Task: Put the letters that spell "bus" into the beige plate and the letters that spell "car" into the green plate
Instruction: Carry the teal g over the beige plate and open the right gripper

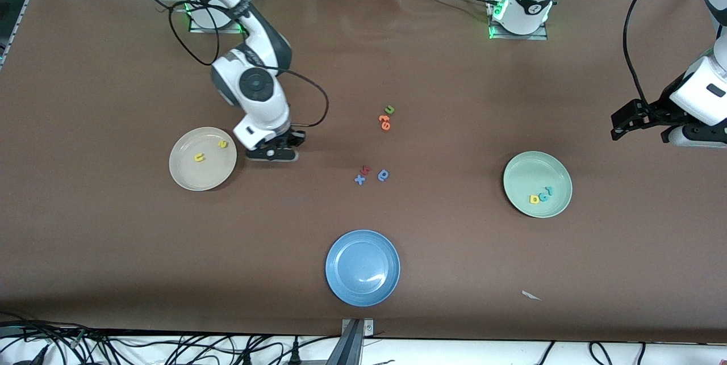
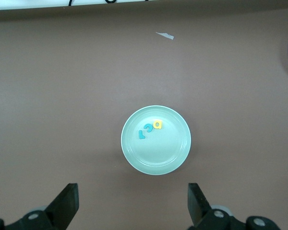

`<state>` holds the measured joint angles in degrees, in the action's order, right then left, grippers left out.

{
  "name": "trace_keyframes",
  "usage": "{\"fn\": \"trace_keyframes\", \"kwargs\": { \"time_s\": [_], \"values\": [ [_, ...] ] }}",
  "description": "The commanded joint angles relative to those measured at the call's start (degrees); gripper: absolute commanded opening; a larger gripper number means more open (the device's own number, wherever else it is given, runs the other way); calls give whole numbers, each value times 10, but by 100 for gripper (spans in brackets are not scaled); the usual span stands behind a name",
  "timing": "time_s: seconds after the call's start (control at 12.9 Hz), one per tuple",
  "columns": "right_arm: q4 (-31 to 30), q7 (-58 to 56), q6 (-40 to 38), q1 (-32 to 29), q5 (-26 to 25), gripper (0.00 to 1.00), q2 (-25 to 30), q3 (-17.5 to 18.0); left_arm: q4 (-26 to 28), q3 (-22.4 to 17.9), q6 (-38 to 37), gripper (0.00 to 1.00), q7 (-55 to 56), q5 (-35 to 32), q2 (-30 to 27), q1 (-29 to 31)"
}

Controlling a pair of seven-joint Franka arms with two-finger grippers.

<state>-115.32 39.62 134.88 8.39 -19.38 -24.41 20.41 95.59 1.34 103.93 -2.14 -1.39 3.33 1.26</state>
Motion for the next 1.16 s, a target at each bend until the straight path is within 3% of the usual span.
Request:
{"fn": "trace_keyframes", "kwargs": {
  "time_s": [0.0,0.23,0.47,0.78,1.01,1.09],
  "values": [
    [-36,-131,-26,-83,-6,20,51,9,-16,1,-13,100,-7,-12,6,-1],
    [-32,-262,-32,-150,-4,21,54,7,-16,1,-14,100,-7,-12,6,-1],
    [-35,-269,-32,-155,-2,22,53,6,-16,1,-15,100,-8,-12,6,-1],
    [-38,-270,-31,-163,-2,34,50,6,-16,1,-15,100,-7,-12,6,-2],
    [-40,-272,-30,-167,-3,37,50,5,-16,2,-15,100,-8,-12,6,-1],
    [-41,-275,-30,-167,-2,44,49,5,-16,1,-15,100,-8,-12,6,-2]
  ]
}}
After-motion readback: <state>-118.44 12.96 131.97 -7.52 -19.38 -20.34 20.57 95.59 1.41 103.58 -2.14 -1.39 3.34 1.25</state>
